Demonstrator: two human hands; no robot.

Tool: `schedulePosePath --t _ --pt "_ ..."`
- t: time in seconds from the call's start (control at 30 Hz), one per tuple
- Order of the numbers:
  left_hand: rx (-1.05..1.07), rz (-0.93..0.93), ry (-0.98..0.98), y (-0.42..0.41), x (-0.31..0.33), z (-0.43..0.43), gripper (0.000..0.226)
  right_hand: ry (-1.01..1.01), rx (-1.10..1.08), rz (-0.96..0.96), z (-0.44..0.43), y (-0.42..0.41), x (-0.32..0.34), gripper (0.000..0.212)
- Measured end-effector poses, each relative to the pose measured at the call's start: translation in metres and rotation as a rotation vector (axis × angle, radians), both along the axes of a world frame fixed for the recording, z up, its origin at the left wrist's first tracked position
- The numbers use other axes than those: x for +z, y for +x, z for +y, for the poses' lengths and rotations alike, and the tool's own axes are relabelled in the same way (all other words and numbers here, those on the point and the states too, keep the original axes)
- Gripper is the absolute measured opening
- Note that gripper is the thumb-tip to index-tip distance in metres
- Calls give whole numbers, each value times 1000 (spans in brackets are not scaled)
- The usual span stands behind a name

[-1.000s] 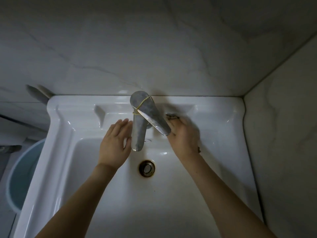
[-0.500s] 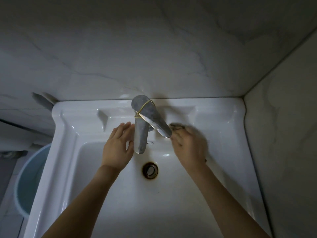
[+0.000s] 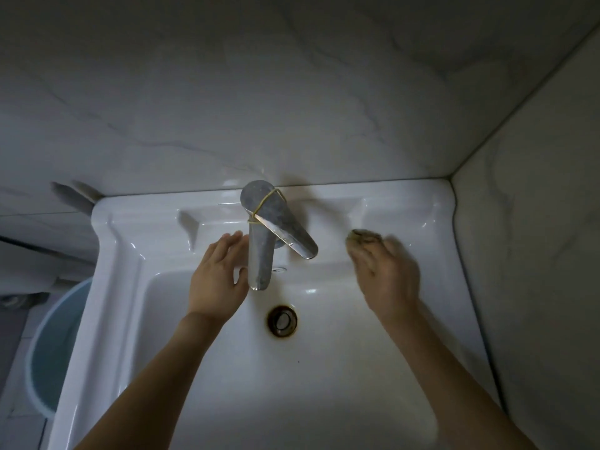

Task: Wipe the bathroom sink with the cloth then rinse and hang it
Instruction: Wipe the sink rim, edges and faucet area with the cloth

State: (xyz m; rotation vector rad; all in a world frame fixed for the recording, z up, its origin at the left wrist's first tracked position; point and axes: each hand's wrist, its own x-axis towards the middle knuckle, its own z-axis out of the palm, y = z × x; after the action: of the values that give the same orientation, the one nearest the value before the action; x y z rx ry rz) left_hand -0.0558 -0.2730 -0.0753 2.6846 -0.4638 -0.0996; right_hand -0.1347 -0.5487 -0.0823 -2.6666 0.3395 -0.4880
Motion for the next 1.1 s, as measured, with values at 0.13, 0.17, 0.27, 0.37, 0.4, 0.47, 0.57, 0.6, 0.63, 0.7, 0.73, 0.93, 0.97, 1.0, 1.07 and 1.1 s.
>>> schedulePosePath --t 0.13,0.17,0.27,0.37,0.4,0.47,0.57,0.6,0.63,0.7,0.73,0.93,0.97,1.0,1.07,1.1 --pt "27 -9 -14 0 -1 -3 56 5 -205 -30 -34 -17 0 39" --pt "29 -2 -13 0 -2 -3 57 -14 -257 -23 -39 -22 3 36" --pt "25 -3 -13 0 -2 -1 58 -68 -366 -2 -43 -28 1 13" --pt "21 -18 -7 -2 -2 -3 56 1 -394 -50 -27 -12 -8 9" --pt "28 -23 -5 -3 -1 -5 56 48 -400 -85 -21 -3 -8 11" --pt "42 -20 -1 -4 0 -8 55 136 -376 -141 -5 9 -4 16" --pt "32 -17 40 -3 3 -10 61 161 -164 -147 33 20 0 20" --pt "28 -16 50 -3 4 -11 62 171 -79 -134 46 24 4 18" --pt "27 -13 59 -2 6 -11 63 150 -3 -116 54 31 7 17" --pt "25 -13 63 -2 10 -11 62 -73 93 33 56 54 14 26" --pt "31 -15 55 -3 11 -11 60 -203 131 165 53 66 15 38" --pt "32 8 61 -1 11 -7 49 -311 -45 173 20 57 5 12" --pt "33 16 67 -1 10 -5 50 -272 -83 131 13 51 3 11" --pt "30 25 69 -1 10 -5 51 -231 -113 95 9 45 2 14" --pt "28 30 55 0 9 -5 52 -151 -133 44 10 38 -2 22" --pt "30 28 43 0 9 -6 52 -87 -136 36 14 35 -2 25"
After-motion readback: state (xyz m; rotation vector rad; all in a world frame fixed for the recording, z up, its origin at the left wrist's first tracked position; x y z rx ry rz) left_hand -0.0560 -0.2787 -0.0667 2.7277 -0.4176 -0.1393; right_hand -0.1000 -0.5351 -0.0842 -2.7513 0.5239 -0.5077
